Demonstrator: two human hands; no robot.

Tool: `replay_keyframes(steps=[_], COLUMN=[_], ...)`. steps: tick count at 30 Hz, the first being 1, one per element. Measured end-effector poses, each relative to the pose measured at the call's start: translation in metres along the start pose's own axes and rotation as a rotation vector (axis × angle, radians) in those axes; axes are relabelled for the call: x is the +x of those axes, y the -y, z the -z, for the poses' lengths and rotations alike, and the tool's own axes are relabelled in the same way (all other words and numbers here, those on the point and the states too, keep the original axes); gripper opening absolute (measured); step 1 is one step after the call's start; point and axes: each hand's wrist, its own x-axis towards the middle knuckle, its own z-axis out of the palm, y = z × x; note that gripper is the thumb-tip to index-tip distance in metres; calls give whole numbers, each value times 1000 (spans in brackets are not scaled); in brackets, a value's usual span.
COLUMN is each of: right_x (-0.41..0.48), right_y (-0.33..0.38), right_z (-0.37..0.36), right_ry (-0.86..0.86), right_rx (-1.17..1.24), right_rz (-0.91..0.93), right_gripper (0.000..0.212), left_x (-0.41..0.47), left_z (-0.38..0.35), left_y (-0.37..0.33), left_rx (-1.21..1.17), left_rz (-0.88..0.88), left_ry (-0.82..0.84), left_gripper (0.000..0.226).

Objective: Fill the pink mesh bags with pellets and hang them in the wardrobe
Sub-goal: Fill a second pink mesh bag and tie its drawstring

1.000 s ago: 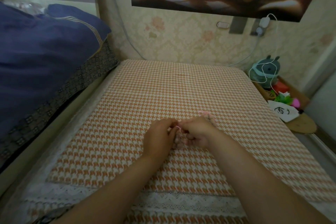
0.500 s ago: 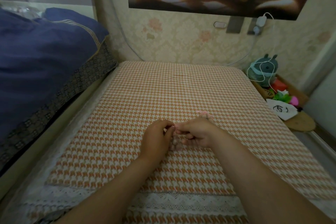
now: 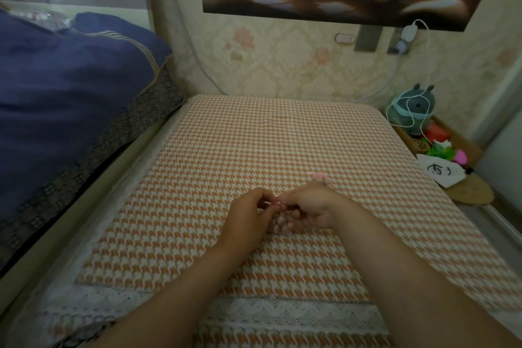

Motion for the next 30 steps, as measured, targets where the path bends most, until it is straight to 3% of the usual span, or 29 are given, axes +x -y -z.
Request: replay_keyframes(steps=[13, 22, 30], right_x=[5, -2, -4], right_y=[-4, -10, -6], right_z=[8, 15, 8], right_ry=[60, -77, -254], right_rx=[29, -243, -267], right_rz=[-81, 10, 174], right_gripper=[15, 15, 16], left_x=[-5, -9, 3], left_z=[0, 8, -3], left_y=[2, -4, 10], left_rx=[210, 164, -234], left_rz=[-181, 146, 487], left_ry=[-117, -53, -151], left_gripper=[9, 15, 13])
